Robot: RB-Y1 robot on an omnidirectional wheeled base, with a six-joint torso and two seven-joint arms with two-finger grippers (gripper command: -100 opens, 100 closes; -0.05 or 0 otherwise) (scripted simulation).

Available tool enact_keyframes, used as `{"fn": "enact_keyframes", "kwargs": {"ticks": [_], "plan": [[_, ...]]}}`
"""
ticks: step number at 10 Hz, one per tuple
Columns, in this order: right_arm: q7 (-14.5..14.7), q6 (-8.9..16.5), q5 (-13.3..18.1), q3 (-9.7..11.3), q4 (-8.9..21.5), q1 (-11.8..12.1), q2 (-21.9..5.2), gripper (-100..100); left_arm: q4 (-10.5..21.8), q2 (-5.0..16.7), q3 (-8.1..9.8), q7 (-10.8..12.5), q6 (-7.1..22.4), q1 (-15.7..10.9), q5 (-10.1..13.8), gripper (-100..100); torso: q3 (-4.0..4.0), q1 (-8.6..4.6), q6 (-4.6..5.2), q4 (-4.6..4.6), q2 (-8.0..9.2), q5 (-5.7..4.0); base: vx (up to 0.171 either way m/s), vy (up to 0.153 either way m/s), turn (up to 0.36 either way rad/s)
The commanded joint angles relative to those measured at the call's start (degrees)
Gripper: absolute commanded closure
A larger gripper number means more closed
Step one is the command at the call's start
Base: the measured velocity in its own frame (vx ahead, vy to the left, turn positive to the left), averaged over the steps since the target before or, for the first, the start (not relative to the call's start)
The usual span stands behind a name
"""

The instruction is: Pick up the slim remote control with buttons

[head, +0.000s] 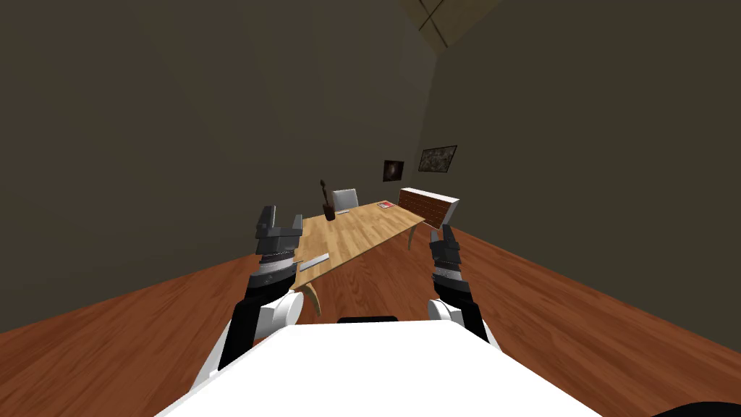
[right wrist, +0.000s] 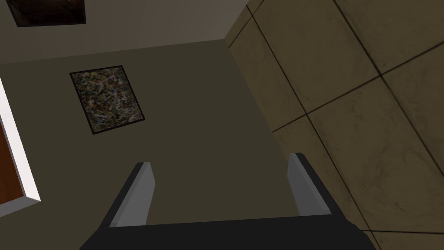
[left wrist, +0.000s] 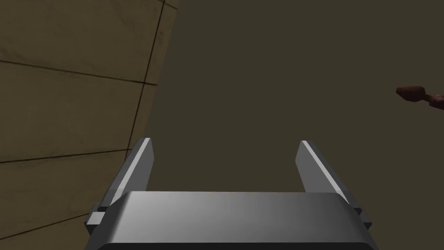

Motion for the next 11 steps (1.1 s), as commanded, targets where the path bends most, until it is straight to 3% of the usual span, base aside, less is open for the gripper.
{"fn": "enact_keyframes", "kwargs": {"ticks": [1,6,9,11], "plan": [[0.00,0.00,0.00,0.00,0.00,0.00,0.00,0,0.68,1.85,0.29,-0.10,1.08,-0.34,0.26,-100,0.00,0.00,0.00,0.00,0.00,0.00,0.007,-0.013,-0.001],[0.00,0.00,0.00,0.00,0.00,0.00,0.00,0,6.01,8.32,2.65,-0.95,8.78,-2.97,2.39,-100,-0.08,-0.18,0.01,-0.03,-0.14,-0.04,0.027,-0.045,0.004],[0.00,0.00,0.00,0.00,0.00,0.00,0.00,0,7.55,9.51,3.35,-1.21,12.42,-3.74,3.02,-100,-0.08,-0.18,0.00,-0.03,-0.14,-0.04,0.026,-0.045,0.004],[0.00,0.00,0.00,0.00,0.00,0.00,0.00,0,10.95,11.81,4.95,-1.80,17.05,-5.46,4.46,-100,-0.07,-0.13,0.00,-0.03,-0.11,-0.03,0.033,-0.054,0.003]]}}
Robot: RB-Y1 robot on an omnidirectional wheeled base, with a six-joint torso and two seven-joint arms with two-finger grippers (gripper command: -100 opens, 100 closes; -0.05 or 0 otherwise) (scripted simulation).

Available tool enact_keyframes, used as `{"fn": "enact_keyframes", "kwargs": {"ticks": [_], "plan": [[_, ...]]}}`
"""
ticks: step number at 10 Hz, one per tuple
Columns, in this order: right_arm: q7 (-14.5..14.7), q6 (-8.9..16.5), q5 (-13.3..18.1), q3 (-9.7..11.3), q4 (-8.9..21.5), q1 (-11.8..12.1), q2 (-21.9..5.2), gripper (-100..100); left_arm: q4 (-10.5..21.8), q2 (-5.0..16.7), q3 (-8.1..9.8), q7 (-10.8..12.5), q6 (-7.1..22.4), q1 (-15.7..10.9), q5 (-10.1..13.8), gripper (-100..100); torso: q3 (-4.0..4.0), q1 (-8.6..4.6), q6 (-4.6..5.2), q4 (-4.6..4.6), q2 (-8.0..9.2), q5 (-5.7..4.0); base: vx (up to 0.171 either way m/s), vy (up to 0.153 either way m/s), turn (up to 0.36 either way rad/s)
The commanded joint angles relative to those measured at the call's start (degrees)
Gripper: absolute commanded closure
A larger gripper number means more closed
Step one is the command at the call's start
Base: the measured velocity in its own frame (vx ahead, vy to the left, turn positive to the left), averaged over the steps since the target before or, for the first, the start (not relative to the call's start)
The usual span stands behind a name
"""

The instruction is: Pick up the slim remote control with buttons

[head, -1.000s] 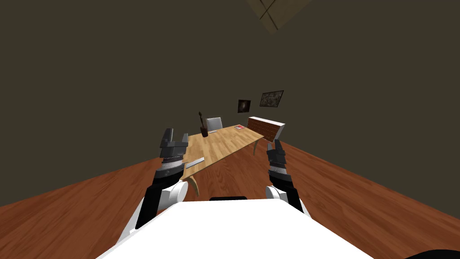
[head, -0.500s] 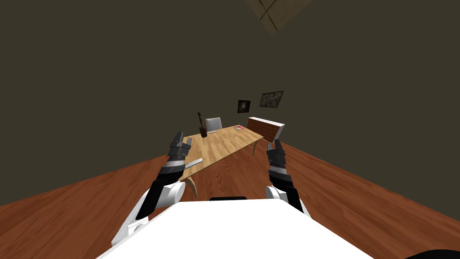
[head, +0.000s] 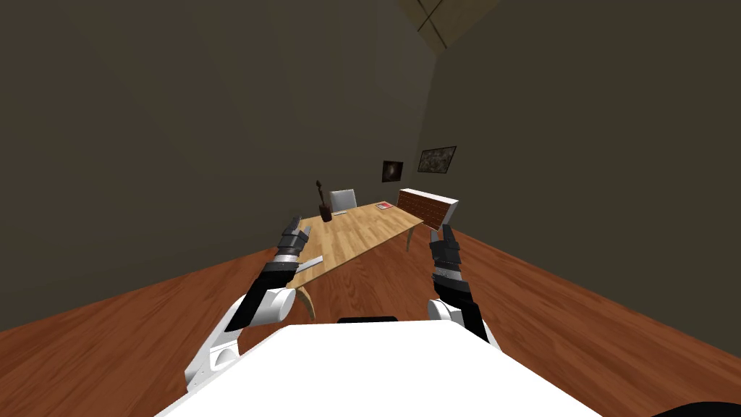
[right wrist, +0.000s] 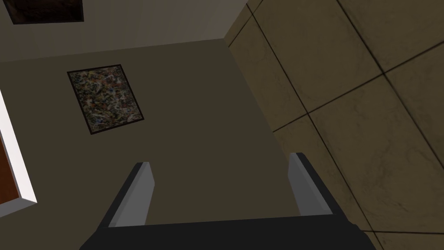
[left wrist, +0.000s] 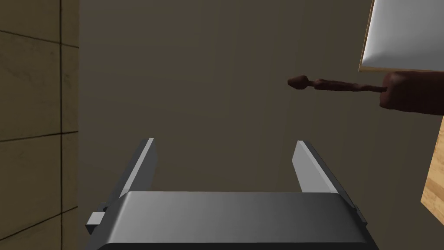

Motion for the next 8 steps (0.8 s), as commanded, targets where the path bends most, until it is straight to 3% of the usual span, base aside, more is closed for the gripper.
{"fn": "enact_keyframes", "kwargs": {"ticks": [1,2,4,5,7,8], "plan": [[0.00,0.00,0.00,0.00,0.00,0.00,0.00,0,1.09,0.37,0.24,-0.38,2.80,-0.75,0.26,-100,0.00,0.00,0.00,0.00,0.00,0.00,0.035,-0.061,0.010],[0.00,0.00,0.00,0.00,0.00,0.00,0.00,0,2.94,1.48,1.11,-0.70,4.18,-1.69,1.04,-100,0.01,0.00,0.01,0.00,0.02,-0.01,0.030,-0.063,0.004],[0.00,0.00,0.00,0.00,0.00,0.00,0.00,0,2.94,1.48,1.11,-0.70,6.04,-1.69,1.04,-100,0.03,0.05,0.00,0.01,0.05,0.00,0.013,-0.030,0.001],[0.00,0.00,0.00,0.00,0.00,0.00,-0.01,0,4.89,2.57,2.03,-1.04,8.11,-2.68,1.87,-100,0.06,0.14,0.01,0.02,0.11,0.02,0.016,-0.033,-0.004],[0.00,0.00,0.00,0.00,0.00,0.00,0.00,0,4.89,2.57,2.03,-1.04,9.43,-2.68,1.87,-100,0.04,0.08,0.01,0.02,0.08,0.01,0.016,-0.031,0.003],[0.00,0.00,0.00,0.00,0.00,0.00,0.00,0,6.93,3.62,2.99,-1.39,11.73,-3.70,2.72,-100,0.05,0.13,0.01,0.02,0.10,0.02,0.021,-0.038,-0.005]]}}
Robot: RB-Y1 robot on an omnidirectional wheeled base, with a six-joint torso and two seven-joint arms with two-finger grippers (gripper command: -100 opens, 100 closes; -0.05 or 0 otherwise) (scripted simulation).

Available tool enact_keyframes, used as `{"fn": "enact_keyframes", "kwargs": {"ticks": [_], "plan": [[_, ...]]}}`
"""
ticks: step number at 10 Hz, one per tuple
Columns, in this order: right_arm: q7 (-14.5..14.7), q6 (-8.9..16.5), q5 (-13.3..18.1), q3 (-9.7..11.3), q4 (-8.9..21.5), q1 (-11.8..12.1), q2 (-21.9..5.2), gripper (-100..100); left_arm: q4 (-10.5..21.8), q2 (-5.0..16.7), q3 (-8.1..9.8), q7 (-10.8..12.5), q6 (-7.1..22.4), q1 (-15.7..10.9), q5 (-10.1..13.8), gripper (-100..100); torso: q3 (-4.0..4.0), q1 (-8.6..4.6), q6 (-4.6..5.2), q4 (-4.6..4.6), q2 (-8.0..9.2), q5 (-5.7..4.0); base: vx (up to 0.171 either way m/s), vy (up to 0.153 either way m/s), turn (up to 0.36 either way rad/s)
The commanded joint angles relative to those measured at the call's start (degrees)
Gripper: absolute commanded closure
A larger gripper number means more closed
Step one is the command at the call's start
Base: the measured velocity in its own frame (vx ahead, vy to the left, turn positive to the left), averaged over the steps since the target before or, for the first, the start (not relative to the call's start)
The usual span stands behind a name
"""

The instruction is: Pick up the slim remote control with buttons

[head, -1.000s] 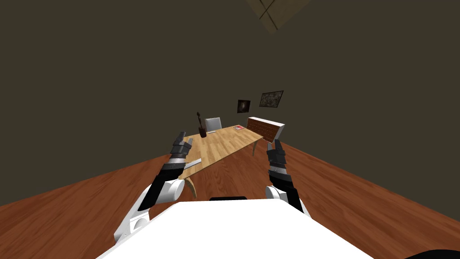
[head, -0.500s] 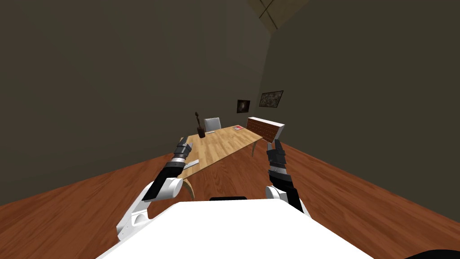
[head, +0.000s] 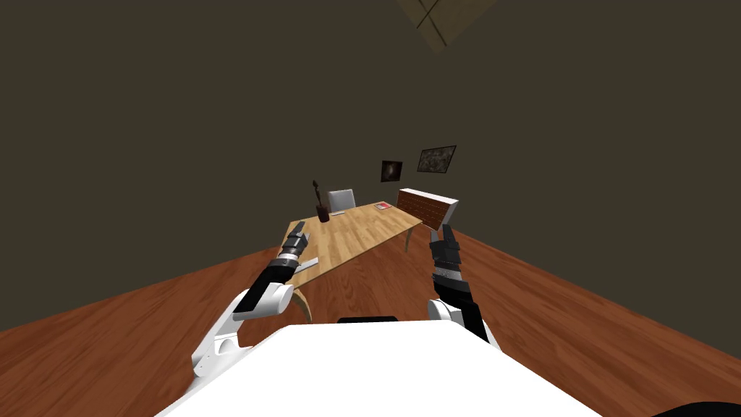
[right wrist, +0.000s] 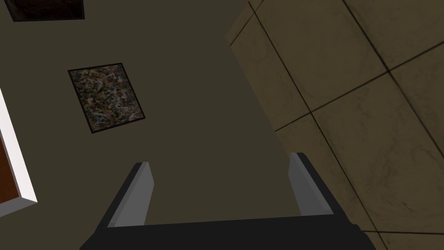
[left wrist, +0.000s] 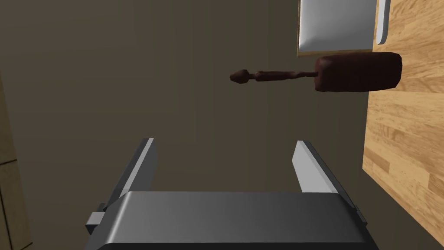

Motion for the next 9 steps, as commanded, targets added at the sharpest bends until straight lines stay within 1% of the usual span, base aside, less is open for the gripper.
{"fn": "enact_keyframes", "kwargs": {"ticks": [1,2,3,4,5,6,7,8,9], "plan": [[0.00,0.00,0.00,0.00,0.00,0.00,0.00,0,0.63,0.58,0.60,-0.14,2.86,-0.61,0.47,-100,0.00,0.00,0.00,0.00,0.00,0.00,0.025,-0.041,0.003],[0.00,0.00,0.00,0.00,0.00,0.00,0.00,0,2.77,1.60,1.58,-0.50,4.50,-1.66,1.35,-100,-0.01,-0.01,0.00,0.00,-0.01,-0.01,0.030,-0.055,-0.004],[0.00,0.00,0.00,0.00,0.00,0.00,0.00,0,2.77,1.60,1.58,-0.50,6.12,-1.66,1.35,-100,-0.02,-0.06,0.00,-0.01,-0.03,-0.01,0.030,-0.051,0.000],[0.00,0.00,0.00,0.00,0.00,0.00,0.00,0,2.77,1.60,1.58,-0.50,6.57,-1.66,1.35,-100,-0.02,-0.05,0.00,-0.01,-0.03,-0.02,0.017,-0.021,0.004],[0.00,0.00,0.00,0.00,0.00,0.00,0.00,0,4.98,2.59,2.59,-0.86,8.67,-2.75,2.25,-100,0.00,0.03,0.00,0.00,0.01,0.00,0.028,-0.031,-0.012],[0.00,0.00,0.00,0.00,0.00,0.00,0.00,0,4.98,2.59,2.59,-0.86,9.87,-2.75,2.25,-100,-0.01,0.03,0.00,0.00,-0.03,0.00,0.025,-0.038,-0.002],[0.00,0.00,0.00,0.00,0.00,0.00,0.00,0,7.28,3.56,3.61,-1.22,11.65,-3.85,3.16,-100,-0.01,0.00,0.00,0.00,-0.02,-0.01,0.041,-0.054,-0.012],[0.00,0.00,0.00,0.00,0.00,0.00,0.00,0,7.28,3.56,3.61,-1.22,13.43,-3.85,3.16,-100,-0.04,-0.05,0.00,-0.01,-0.06,-0.01,0.031,-0.046,-0.003],[0.00,0.00,0.00,0.00,0.00,0.00,0.00,0,8.79,4.50,4.63,-1.57,15.54,-4.97,4.07,-100,-0.02,-0.04,-0.01,-0.01,-0.03,-0.02,0.032,-0.046,-0.016]]}}
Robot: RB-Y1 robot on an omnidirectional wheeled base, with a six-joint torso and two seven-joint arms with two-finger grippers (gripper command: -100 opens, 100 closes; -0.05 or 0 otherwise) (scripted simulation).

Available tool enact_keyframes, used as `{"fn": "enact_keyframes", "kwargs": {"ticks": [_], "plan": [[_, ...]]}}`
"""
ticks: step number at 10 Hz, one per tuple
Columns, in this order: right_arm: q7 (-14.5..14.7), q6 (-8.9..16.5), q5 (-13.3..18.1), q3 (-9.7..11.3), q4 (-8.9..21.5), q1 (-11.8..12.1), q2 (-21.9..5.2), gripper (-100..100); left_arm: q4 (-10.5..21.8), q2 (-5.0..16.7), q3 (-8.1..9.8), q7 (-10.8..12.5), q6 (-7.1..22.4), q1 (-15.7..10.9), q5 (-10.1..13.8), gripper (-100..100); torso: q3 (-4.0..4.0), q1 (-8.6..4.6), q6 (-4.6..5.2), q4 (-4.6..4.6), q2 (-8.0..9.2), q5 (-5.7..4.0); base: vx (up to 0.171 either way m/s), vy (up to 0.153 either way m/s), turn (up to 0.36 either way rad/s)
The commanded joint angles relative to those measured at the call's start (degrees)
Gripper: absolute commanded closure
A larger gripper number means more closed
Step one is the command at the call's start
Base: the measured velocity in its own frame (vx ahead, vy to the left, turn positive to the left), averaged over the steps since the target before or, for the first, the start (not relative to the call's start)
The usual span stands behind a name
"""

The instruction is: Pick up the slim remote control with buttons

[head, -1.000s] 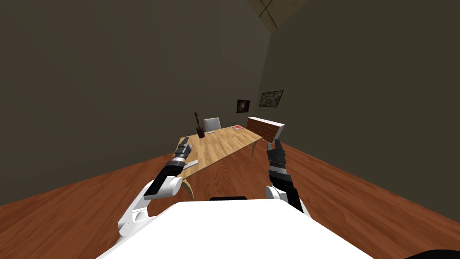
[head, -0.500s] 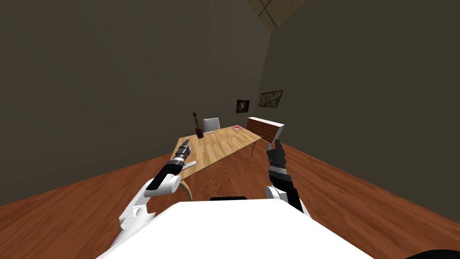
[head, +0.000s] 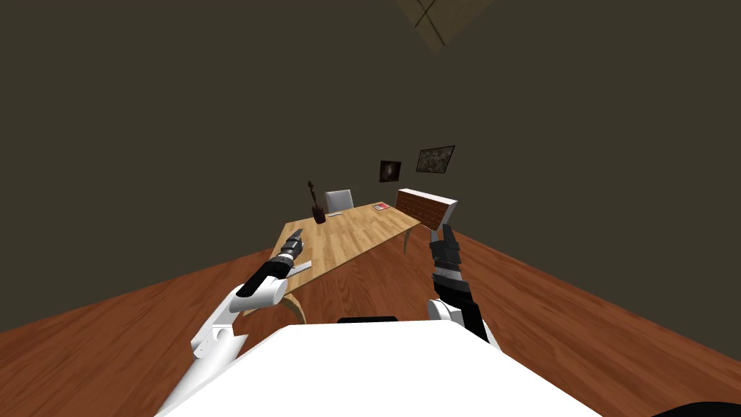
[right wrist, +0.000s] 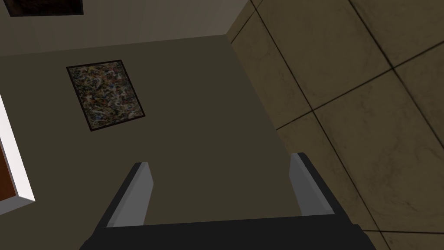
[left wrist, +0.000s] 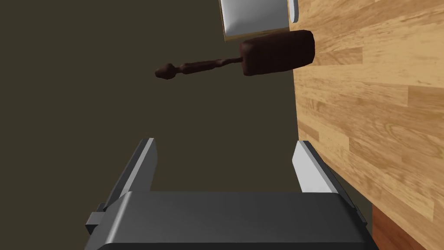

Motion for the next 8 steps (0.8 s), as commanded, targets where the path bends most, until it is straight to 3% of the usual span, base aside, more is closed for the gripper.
{"fn": "enact_keyframes", "kwargs": {"ticks": [1,2,3,5,8], "plan": [[0.00,0.00,0.00,0.00,0.00,0.00,0.00,0,1.96,0.39,0.48,-0.27,2.86,-0.92,0.37,-100,0.00,0.00,0.00,0.00,0.00,0.00,0.029,-0.038,-0.007],[0.00,0.00,0.00,0.00,0.00,0.00,0.00,0,1.96,0.39,0.48,-0.27,3.48,-0.92,0.37,-100,0.00,0.03,0.00,0.00,0.00,0.00,0.014,-0.013,0.000],[0.00,0.00,0.00,0.00,0.00,0.00,0.00,0,4.42,1.31,1.50,-0.61,5.40,-2.04,1.28,-100,0.04,0.10,-0.02,0.01,0.07,0.02,0.024,-0.018,-0.023],[0.00,0.00,0.00,0.00,0.00,0.00,0.00,0,4.42,1.31,1.50,-0.61,7.14,-2.04,1.28,-100,0.02,0.08,-0.01,0.01,0.04,0.01,0.020,-0.020,-0.004],[0.00,0.00,0.00,0.00,0.00,0.00,0.00,0,9.61,3.05,3.51,-1.25,12.25,-4.31,3.07,-100,0.02,0.09,-0.01,0.01,0.05,0.02,0.028,-0.023,-0.026]]}}
